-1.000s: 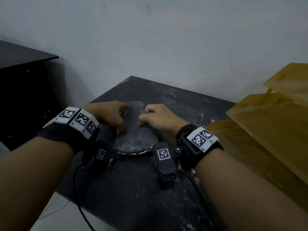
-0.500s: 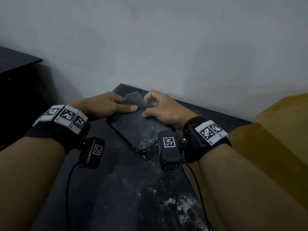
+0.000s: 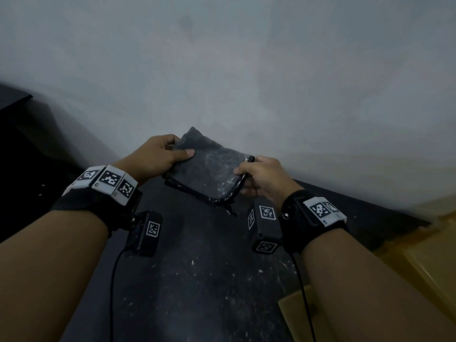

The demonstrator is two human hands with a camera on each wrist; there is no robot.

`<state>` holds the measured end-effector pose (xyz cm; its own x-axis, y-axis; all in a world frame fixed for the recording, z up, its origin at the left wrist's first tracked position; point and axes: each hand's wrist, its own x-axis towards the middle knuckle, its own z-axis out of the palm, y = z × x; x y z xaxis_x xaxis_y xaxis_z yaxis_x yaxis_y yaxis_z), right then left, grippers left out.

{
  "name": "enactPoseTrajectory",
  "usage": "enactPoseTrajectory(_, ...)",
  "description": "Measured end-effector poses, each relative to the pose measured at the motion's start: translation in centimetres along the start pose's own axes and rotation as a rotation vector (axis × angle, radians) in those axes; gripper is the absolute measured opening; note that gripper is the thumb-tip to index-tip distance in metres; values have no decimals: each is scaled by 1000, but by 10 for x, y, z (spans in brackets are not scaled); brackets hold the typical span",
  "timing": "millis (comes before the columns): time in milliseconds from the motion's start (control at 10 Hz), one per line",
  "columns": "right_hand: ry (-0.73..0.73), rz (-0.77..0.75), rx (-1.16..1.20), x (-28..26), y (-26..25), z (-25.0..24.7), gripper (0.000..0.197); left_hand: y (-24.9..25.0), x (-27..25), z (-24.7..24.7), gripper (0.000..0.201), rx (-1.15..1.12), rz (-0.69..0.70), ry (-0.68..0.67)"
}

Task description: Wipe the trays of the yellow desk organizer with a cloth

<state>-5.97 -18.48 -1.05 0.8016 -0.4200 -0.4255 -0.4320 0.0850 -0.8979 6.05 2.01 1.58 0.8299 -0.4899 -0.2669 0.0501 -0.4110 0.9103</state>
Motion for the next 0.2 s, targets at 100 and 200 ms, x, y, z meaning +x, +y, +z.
enactPoseTrajectory(100, 92, 36, -141, 36, 8, 8, 50, -17, 37, 1, 49, 285, -65, 17)
enactPoseTrajectory(200, 152, -4, -432, 56, 10, 8, 70, -36, 59, 3, 73, 568, -61, 53)
